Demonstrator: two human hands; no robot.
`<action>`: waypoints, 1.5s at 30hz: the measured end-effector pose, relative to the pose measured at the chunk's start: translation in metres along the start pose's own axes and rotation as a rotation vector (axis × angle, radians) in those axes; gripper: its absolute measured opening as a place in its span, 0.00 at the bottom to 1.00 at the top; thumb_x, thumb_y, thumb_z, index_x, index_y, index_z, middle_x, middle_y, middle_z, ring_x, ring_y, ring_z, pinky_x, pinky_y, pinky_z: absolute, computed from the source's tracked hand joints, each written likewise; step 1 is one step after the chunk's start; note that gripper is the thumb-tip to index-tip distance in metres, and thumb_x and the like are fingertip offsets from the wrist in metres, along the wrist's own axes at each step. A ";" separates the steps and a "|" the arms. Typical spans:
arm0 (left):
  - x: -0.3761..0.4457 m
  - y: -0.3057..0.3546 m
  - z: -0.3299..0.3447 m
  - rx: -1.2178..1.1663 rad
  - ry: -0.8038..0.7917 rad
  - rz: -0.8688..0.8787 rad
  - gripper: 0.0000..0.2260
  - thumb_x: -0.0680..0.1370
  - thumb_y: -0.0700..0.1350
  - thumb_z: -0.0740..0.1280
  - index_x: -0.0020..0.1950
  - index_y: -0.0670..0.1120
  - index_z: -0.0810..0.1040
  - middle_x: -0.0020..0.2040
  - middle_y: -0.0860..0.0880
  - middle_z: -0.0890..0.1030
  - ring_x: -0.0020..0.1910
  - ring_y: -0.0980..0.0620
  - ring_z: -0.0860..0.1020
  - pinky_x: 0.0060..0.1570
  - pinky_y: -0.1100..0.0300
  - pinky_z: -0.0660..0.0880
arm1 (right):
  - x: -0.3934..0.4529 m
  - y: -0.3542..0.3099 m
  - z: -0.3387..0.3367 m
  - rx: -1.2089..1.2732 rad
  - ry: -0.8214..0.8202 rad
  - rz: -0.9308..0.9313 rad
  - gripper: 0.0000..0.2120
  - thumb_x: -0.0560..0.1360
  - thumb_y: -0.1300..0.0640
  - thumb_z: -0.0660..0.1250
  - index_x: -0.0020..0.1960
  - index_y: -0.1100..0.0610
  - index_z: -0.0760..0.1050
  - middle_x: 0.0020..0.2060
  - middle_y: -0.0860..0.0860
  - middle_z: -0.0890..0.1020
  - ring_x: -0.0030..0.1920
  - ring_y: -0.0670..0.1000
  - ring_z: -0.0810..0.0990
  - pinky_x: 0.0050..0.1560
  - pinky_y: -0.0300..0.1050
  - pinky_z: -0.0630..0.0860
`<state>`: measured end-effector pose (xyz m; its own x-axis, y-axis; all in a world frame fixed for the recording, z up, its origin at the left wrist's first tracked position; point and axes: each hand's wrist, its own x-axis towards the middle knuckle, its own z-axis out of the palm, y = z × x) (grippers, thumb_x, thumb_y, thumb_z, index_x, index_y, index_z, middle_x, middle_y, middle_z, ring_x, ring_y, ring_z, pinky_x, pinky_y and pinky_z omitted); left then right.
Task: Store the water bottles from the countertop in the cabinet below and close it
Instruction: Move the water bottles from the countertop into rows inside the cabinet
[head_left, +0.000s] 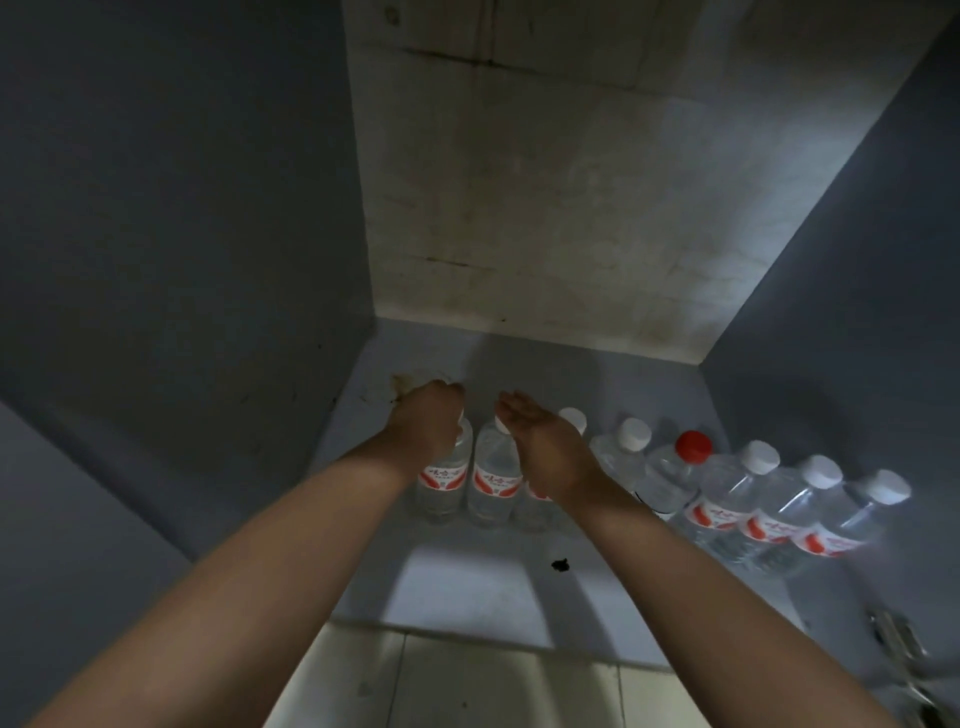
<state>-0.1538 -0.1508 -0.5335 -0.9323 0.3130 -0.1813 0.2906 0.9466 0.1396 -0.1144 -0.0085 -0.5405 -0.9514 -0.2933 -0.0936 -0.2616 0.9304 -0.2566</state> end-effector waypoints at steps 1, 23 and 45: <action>0.000 0.000 0.000 -0.004 0.011 0.004 0.15 0.80 0.42 0.62 0.64 0.37 0.69 0.65 0.39 0.74 0.65 0.42 0.73 0.61 0.53 0.72 | 0.001 -0.001 -0.002 -0.002 0.001 0.005 0.28 0.78 0.73 0.55 0.75 0.63 0.53 0.77 0.57 0.53 0.78 0.52 0.52 0.76 0.37 0.50; -0.077 -0.033 -0.007 0.061 0.083 -0.030 0.20 0.78 0.47 0.57 0.70 0.49 0.70 0.74 0.48 0.68 0.74 0.43 0.65 0.69 0.43 0.65 | -0.023 -0.041 0.004 -0.186 0.052 0.037 0.22 0.66 0.52 0.56 0.46 0.62 0.84 0.45 0.60 0.87 0.46 0.64 0.86 0.37 0.57 0.82; -0.403 -0.041 -0.368 -0.025 -0.072 -0.185 0.24 0.70 0.56 0.56 0.56 0.46 0.82 0.57 0.43 0.84 0.56 0.38 0.81 0.48 0.41 0.79 | -0.212 -0.310 -0.293 0.031 0.381 -0.085 0.34 0.81 0.44 0.42 0.49 0.63 0.83 0.49 0.60 0.86 0.52 0.62 0.84 0.48 0.59 0.81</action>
<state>0.1312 -0.3444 -0.1081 -0.9514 0.1396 -0.2747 0.1096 0.9865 0.1216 0.1210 -0.1704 -0.1590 -0.9201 -0.2615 0.2917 -0.3431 0.8973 -0.2776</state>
